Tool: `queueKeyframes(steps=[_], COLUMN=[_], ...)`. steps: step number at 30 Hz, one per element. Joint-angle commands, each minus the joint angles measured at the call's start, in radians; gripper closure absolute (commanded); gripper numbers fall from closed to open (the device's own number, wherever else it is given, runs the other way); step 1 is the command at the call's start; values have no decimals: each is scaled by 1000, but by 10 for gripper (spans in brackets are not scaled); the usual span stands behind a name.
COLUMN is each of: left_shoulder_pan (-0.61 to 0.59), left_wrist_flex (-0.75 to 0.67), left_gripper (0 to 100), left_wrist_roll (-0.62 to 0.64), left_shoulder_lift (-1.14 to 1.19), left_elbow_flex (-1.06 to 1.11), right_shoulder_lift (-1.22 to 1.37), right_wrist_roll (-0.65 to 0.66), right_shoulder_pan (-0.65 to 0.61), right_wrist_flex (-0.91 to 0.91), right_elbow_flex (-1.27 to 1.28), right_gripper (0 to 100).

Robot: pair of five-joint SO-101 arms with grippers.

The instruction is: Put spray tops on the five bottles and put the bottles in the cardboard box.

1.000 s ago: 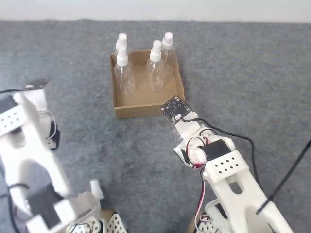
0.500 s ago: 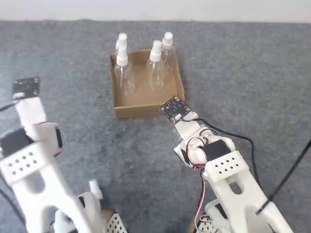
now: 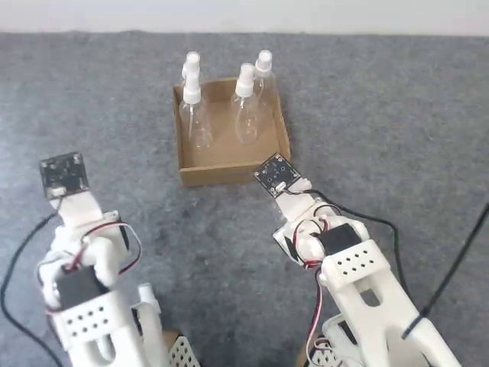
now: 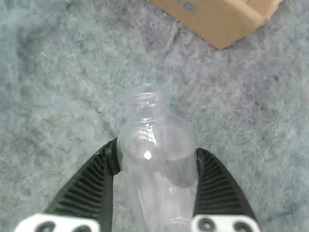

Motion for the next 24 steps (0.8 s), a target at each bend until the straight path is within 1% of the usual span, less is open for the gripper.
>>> queueKeyframes(steps=[1,6,13,20,24], left_shoulder_pan=[44,98,104,104,104], left_wrist_flex=[-94,-118,-112,-118,-86], left_gripper=[988,988,988,988,987], left_wrist_roll=[18,18,18,18,18], left_shoulder_lift=[-143,-290,-540,-543,-543], left_elbow_flex=[96,220,374,409,403], right_shoulder_lift=[-21,-21,-21,-21,-21], right_wrist_roll=[11,11,9,8,8], right_shoulder_pan=[16,16,16,16,16], right_wrist_flex=[-35,-38,-53,-64,-64], right_elbow_flex=[-12,-12,-11,-8,-8], right_gripper=[923,923,923,923,923])
